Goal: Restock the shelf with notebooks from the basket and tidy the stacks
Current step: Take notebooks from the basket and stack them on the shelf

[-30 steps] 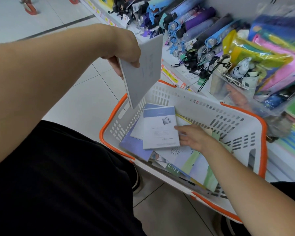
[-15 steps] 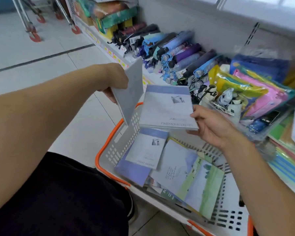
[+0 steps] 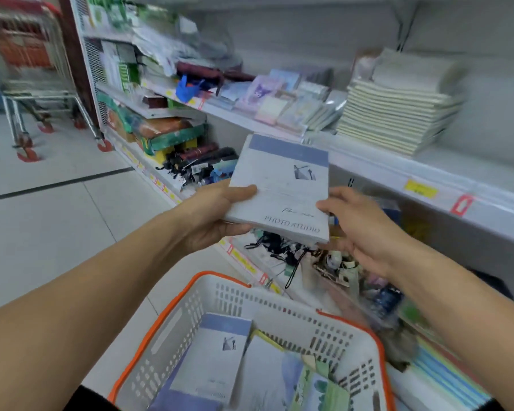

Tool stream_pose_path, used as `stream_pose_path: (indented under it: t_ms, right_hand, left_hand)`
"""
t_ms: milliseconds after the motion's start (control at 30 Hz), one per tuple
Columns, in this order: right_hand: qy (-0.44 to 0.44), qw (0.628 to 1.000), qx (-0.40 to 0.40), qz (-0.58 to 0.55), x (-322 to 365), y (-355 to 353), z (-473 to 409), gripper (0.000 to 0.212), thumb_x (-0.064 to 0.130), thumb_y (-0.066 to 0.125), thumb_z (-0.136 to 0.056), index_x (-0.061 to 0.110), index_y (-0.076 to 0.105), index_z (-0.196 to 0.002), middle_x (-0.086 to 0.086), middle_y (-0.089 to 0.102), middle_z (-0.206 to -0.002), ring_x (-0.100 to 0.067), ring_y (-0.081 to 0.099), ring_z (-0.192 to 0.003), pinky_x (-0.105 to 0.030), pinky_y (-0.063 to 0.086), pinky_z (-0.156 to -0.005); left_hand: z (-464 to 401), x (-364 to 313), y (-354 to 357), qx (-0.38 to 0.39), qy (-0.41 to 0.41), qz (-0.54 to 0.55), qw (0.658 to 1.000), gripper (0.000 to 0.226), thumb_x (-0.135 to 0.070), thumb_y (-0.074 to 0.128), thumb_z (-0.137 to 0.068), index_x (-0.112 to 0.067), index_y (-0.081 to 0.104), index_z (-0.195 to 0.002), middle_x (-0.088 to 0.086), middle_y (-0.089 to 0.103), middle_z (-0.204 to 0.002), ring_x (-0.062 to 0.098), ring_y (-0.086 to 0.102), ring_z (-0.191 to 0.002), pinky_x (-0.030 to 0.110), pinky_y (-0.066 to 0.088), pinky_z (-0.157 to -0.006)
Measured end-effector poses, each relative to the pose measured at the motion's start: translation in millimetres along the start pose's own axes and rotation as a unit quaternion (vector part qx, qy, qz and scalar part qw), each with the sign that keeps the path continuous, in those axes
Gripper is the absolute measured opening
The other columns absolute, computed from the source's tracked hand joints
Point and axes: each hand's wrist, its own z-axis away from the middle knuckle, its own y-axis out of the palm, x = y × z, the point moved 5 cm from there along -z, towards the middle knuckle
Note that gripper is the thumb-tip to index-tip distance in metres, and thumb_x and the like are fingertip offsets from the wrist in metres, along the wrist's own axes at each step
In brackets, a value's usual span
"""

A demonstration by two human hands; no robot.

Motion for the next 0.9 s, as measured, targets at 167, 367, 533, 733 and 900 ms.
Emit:
stream_pose_path:
  t_ms: [167, 367, 533, 733, 900]
  right_hand:
    - [0.014, 0.993, 0.082, -0.084, 29.0, -18.9, 44.3, 0.037, 0.033, 0.058, -0.098, 0.023, 0.049, -0.133, -0.006, 0.064, -0.125, -0.029, 0.073, -0.083, -0.041, 0.061, -0.058]
    - [-0.119, 0.952, -0.014, -0.281, 103.6, -90.0, 24.0, 0.016, 0.005, 0.053, -0.099, 0.006, 0.058, -0.114, -0.012, 0.072, -0.084, -0.013, 0.059, -0.047, -0.017, 0.049, -0.04]
    - [-0.141, 0.917, -0.068, -0.368, 182.4, -168.3, -69.6, 0.009, -0.001, 0.043, -0.102, -0.001, 0.048, -0.11, -0.02, 0.059, -0.09, -0.014, 0.059, -0.037, -0.018, 0.048, -0.037]
    - [-0.054, 0.983, -0.174, -0.039, 211.5, -229.0, -183.2, 0.027, 0.014, 0.037, -0.106, 0.004, 0.052, -0.086, -0.012, 0.052, -0.071, -0.009, 0.043, -0.034, -0.016, 0.03, -0.026]
    - [-0.048, 0.937, -0.215, 0.27, 207.4, -235.6, -193.4, 0.021, 0.027, 0.055, -0.1, 0.009, 0.052, -0.088, -0.005, 0.045, -0.066, -0.014, 0.035, -0.05, -0.014, 0.026, -0.035]
  left_hand:
    - [-2.4, -27.7, 52.0, 0.048, 0.02, 0.06, 0.997, 0.029, -0.024, 0.053, -0.098, -0.009, 0.062, -0.121, 0.006, 0.076, -0.093, 0.013, 0.07, -0.059, 0.02, 0.051, -0.038]
    - [-24.1, -111.5, 143.4, 0.103, 0.077, 0.09, 0.988, 0.027, -0.028, 0.049, -0.1, -0.007, 0.061, -0.112, 0.011, 0.074, -0.097, 0.021, 0.074, -0.071, 0.026, 0.057, -0.046]
    - [-59.9, -154.0, 183.8, 0.081, 0.14, 0.077, 0.984, 0.042, -0.036, 0.048, -0.101, -0.007, 0.046, -0.131, 0.015, 0.061, -0.123, 0.032, 0.068, -0.1, 0.037, 0.062, -0.066]
    - [-95.1, -130.1, 178.0, 0.056, 0.127, 0.01, 0.99, 0.031, -0.038, 0.049, -0.1, -0.013, 0.059, -0.117, 0.007, 0.072, -0.109, 0.023, 0.074, -0.088, 0.03, 0.058, -0.059]
    - [-109.3, -119.1, 162.4, 0.036, 0.134, -0.041, 0.989, 0.028, -0.038, 0.049, -0.1, -0.017, 0.061, -0.113, 0.004, 0.074, -0.102, 0.019, 0.074, -0.085, 0.028, 0.057, -0.056]
